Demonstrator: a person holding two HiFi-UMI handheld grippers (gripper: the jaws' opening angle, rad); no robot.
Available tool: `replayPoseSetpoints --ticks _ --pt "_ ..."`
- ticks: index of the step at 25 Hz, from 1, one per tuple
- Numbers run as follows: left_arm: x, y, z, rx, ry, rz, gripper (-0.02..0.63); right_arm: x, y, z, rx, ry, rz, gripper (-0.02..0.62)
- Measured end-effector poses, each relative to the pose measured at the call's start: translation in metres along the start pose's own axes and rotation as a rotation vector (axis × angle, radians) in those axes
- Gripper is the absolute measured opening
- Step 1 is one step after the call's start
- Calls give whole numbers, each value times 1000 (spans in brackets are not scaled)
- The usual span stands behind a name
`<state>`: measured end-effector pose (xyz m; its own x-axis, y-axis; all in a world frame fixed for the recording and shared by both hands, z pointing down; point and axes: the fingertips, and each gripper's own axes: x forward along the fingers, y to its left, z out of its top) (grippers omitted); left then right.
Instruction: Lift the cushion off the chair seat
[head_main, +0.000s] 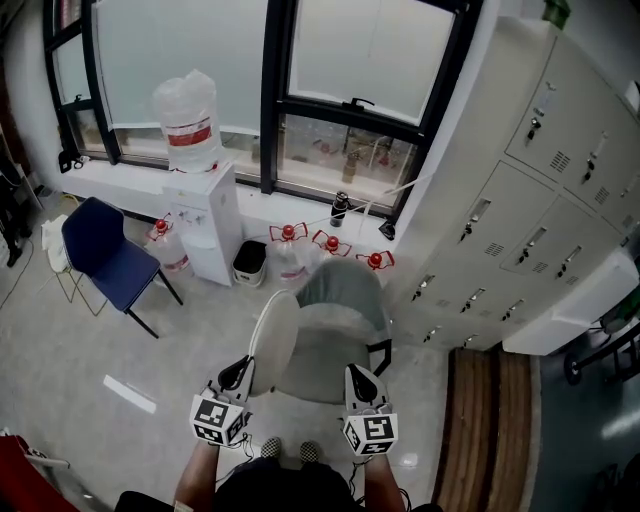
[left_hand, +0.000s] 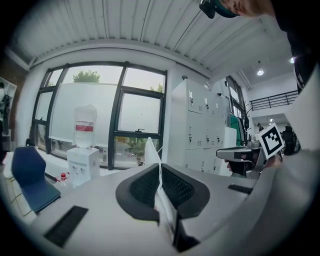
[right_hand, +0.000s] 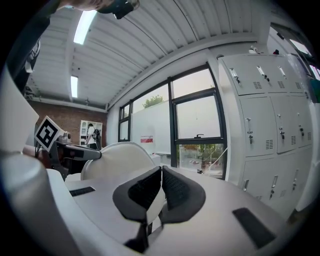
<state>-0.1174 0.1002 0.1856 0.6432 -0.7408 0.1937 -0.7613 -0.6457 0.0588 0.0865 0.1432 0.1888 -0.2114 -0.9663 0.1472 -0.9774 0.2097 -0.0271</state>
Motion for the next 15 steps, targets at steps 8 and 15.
replayPoseSetpoints --ticks 8,15 --pt "-13 -12 18 35 -52 7 28 -10 4 16 -19 -28 -1 29" --pt "-19 -23 19 55 -69 -5 28 -14 11 13 -27 -26 13 29"
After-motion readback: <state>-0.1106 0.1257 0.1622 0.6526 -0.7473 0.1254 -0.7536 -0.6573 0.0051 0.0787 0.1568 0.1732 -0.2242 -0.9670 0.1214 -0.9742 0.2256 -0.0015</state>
